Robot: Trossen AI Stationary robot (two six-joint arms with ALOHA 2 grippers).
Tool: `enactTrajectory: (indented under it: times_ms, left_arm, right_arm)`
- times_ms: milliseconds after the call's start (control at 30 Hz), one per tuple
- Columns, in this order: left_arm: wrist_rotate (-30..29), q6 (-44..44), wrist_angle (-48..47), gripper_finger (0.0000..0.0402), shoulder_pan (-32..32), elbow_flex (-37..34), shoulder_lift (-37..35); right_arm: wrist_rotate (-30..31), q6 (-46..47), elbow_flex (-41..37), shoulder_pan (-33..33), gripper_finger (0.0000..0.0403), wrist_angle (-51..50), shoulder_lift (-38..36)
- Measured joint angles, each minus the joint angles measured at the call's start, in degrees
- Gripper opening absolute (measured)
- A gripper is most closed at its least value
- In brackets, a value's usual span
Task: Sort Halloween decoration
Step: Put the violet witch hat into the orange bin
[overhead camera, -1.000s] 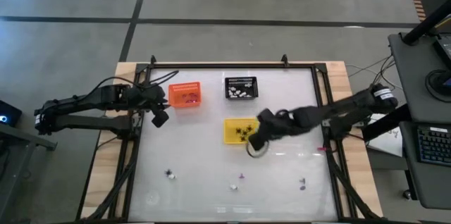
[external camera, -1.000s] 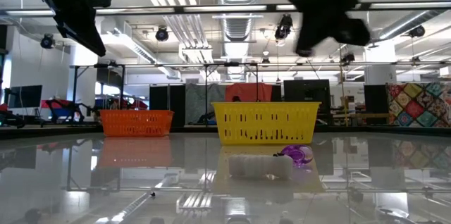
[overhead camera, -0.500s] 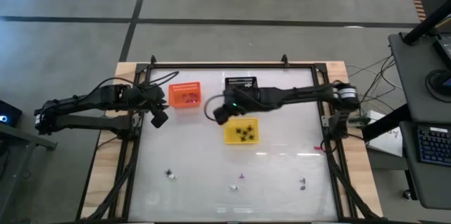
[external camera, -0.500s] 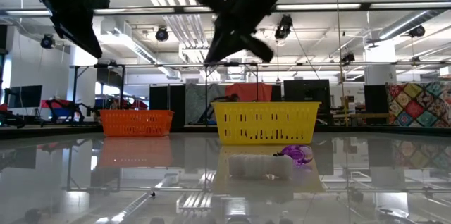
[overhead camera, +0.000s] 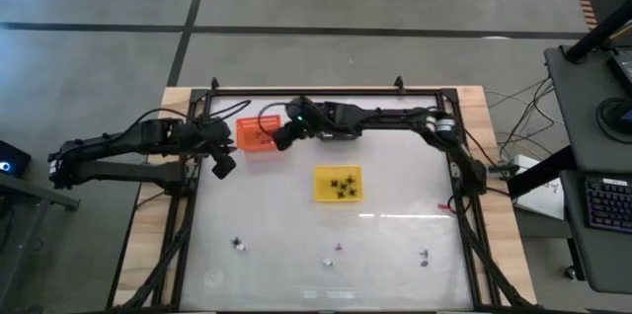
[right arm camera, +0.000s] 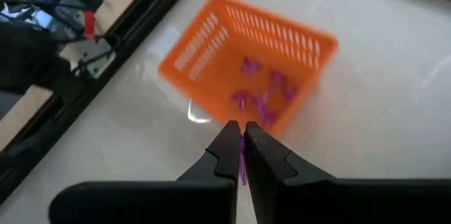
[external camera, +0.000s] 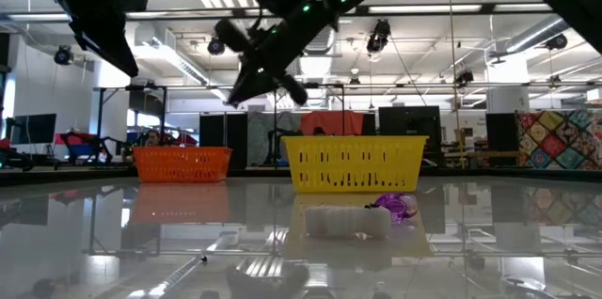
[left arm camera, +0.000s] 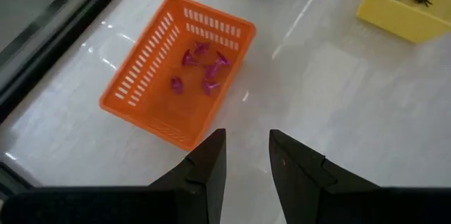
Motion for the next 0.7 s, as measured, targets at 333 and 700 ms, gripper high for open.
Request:
enactTrajectory:
  times_ms: [333, 700]
  left_arm:
    - [-2.35, -1.47, -1.43, 0.0091, 0.0, 0.0, 0.0]
    - [-2.52, -1.48, -1.76, 0.0091, 0.0, -0.02, 0.1]
  right_arm:
    - [-8.24, -2.0, 18.2, -4.47, 0.0009, -0.44, 13.63]
    - [-9.06, -3.99, 22.98, -5.03, 0.0009, -0.8, 17.71]
